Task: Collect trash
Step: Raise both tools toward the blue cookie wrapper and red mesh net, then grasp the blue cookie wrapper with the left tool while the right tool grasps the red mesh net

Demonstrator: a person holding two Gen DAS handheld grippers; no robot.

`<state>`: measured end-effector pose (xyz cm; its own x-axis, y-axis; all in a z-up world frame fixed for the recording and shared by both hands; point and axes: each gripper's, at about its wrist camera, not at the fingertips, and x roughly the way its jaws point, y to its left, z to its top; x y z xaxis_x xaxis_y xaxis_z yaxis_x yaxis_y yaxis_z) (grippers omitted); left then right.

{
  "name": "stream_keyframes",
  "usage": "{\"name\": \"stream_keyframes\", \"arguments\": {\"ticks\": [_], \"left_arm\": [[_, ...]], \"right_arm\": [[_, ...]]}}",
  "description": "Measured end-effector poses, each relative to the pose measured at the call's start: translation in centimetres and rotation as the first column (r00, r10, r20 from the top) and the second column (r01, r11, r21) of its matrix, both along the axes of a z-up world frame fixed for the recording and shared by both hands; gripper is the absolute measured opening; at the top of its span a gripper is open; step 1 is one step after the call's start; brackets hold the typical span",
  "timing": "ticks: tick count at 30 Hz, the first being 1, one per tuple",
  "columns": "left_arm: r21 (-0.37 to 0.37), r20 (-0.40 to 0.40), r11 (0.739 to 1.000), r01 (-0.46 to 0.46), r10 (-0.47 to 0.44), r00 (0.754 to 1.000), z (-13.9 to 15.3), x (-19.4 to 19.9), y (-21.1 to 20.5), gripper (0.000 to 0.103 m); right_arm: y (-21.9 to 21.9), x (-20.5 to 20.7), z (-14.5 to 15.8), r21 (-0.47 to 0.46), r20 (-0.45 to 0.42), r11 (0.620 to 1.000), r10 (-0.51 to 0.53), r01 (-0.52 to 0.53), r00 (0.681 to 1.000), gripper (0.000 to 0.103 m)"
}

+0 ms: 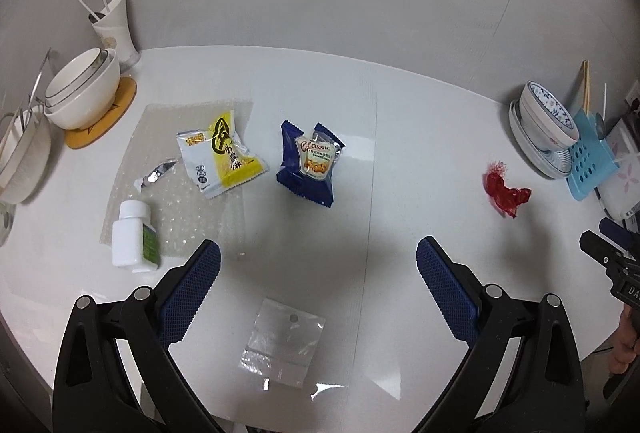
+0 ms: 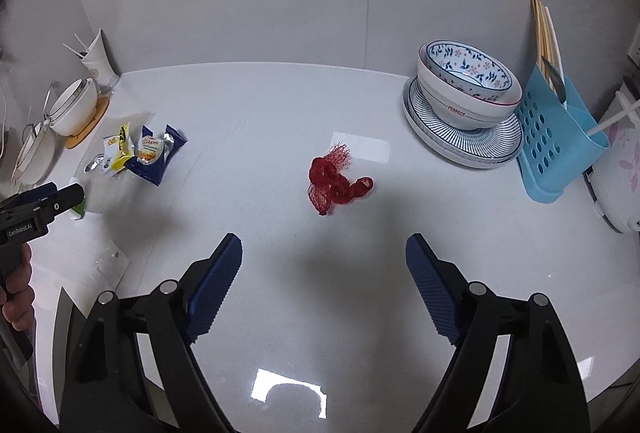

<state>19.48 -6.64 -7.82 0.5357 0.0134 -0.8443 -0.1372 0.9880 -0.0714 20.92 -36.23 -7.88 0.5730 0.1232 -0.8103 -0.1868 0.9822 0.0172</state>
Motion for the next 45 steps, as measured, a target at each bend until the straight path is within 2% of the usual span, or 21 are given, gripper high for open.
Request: {"name": "stream_keyframes", "arguments": {"ticks": [19, 26, 31, 34, 36, 38, 39, 41, 43, 45], "left_arm": [[0.063, -0.141, 0.998, 0.006, 0.002, 0.99, -6.5, 10.1, 0.6, 0.096], [0.078, -0.178, 0.997, 0.012, 0.002, 0.984, -8.3, 12.1, 0.7, 0.094], [0.06, -0.19, 0.998, 0.014, -0.002, 0.982, -9.0, 13.2, 0.7, 0.091], [0.061, -0.199, 0.998, 0.022, -0.01, 0.98, -9.4, 13.9, 0.5, 0.086], [0.061, -0.205, 0.998, 0.03, -0.017, 0.979, -9.6, 14.2, 0.3, 0.076], [0.062, -0.211, 0.997, 0.039, -0.025, 0.977, -9.8, 14.4, 0.0, 0.068], [0.054, -0.216, 0.998, 0.042, -0.03, 0.976, -10.0, 14.5, -0.1, 0.06], [0.029, -0.224, 0.998, 0.048, -0.04, 0.974, -10.3, 14.5, -0.3, 0.047], [0.018, -0.226, 0.998, 0.053, -0.048, 0.973, -10.4, 14.4, -0.4, 0.037], [0.009, -0.229, 0.998, 0.059, -0.055, 0.972, -10.4, 14.3, -0.5, 0.027]], "right_arm": [[0.6, 9.6, -5.6, -0.054, -0.153, 0.998, 0.012, -0.02, 0.988, 0.056], [1.2, 12.1, -7.7, -0.076, -0.202, 0.996, 0.03, -0.046, 0.979, 0.056], [1.5, 13.4, -9.3, -0.083, -0.239, 0.995, 0.029, -0.05, 0.97, 0.056], [1.6, 13.8, -10.0, -0.084, -0.255, 0.995, 0.028, -0.051, 0.967, 0.056], [1.3, 14.1, -10.4, -0.069, -0.267, 0.997, 0.02, -0.04, 0.964, 0.055], [1.1, 14.3, -10.6, -0.062, -0.273, 0.998, 0.014, -0.032, 0.962, 0.043], [1.1, 14.5, -10.6, -0.061, -0.278, 0.998, 0.011, -0.029, 0.96, 0.04], [1.0, 14.6, -10.5, -0.06, -0.272, 0.998, 0.006, -0.023, 0.962, 0.026], [1.0, 14.7, -10.5, -0.053, -0.273, 0.998, 0.01, -0.025, 0.962, 0.016], [0.9, 14.7, -10.5, -0.043, -0.271, 0.999, 0.019, -0.032, 0.962, 0.014]]}}
